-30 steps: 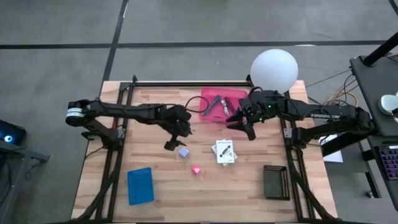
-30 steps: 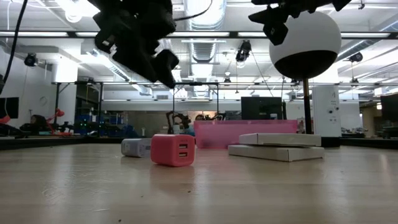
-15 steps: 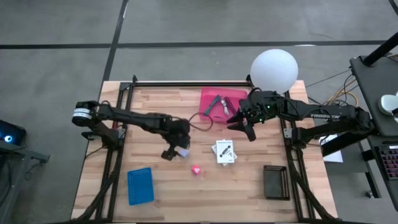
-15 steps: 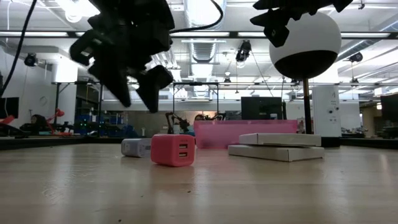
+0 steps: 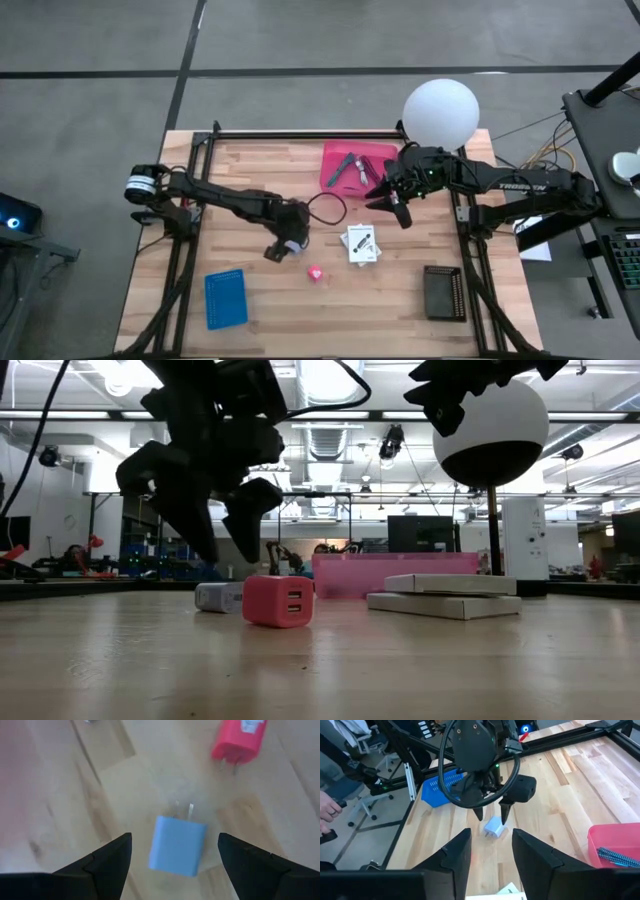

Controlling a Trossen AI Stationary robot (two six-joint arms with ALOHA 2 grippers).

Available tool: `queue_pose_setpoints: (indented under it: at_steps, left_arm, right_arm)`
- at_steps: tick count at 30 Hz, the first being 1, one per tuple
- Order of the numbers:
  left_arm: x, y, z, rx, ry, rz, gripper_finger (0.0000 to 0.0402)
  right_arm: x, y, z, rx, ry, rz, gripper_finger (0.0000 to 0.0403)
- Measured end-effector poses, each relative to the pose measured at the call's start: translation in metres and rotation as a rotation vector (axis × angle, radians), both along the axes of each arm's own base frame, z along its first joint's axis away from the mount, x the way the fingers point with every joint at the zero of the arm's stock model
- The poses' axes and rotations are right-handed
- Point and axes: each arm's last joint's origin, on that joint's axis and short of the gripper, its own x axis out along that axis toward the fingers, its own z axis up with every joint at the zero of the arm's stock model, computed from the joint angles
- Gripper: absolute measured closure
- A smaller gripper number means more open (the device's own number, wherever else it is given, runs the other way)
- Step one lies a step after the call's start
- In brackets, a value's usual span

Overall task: Pick and place items into bin
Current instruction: Put the white charger adapter into the blue bin

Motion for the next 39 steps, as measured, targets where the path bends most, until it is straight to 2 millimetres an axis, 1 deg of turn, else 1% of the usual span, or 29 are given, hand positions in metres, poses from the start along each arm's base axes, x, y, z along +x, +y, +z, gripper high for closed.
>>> queue_pose_setpoints:
  at_steps: [3, 6, 9, 15, 24, 26, 30, 36, 39]
  left_arm:
    - [0.0, -0.001, 0.0, -0.017, -0.001, -0.013, 0.0123]
    - [0.0, -0.001, -0.001, 0.008, -0.004, -0.038, 0.0123]
    - [0.001, -0.001, -0.006, 0.025, 0.015, -0.038, 0.0123]
    - [0.006, 0.0, -0.026, 0.04, 0.08, -0.034, 0.0123]
    - [0.007, 0.0, -0.034, 0.07, 0.108, -0.028, 0.0123]
    - [0.011, 0.0, -0.035, 0.069, 0.09, -0.028, 0.0125]
    - [0.012, 0.0, -0.035, 0.068, 0.087, -0.028, 0.0146]
    - [0.015, 0.0, -0.032, 0.068, 0.071, -0.026, 0.0203]
    - [0.017, 0.0, -0.029, 0.067, 0.061, -0.026, 0.0223]
  right_arm:
    - [0.0, 0.0, 0.0, -0.004, 0.0, 0.002, 0.0273]
    - [0.0, 0.0, 0.0, -0.018, -0.003, 0.008, 0.0271]
    - [0.0, 0.0, 0.0, -0.019, -0.003, 0.008, 0.0268]
    - [0.0, 0.0, 0.0, -0.019, -0.002, 0.008, 0.0273]
    - [0.0, 0.0, -0.001, -0.018, 0.003, 0.008, 0.0276]
    - [0.0, 0.0, -0.001, -0.018, 0.005, 0.008, 0.0273]
    - [-0.001, 0.0, -0.002, -0.016, 0.018, 0.009, 0.0271]
    - [-0.001, 0.0, -0.003, -0.019, 0.03, 0.011, 0.0278]
    - [-0.001, 0.0, -0.003, -0.015, 0.03, 0.01, 0.0281]
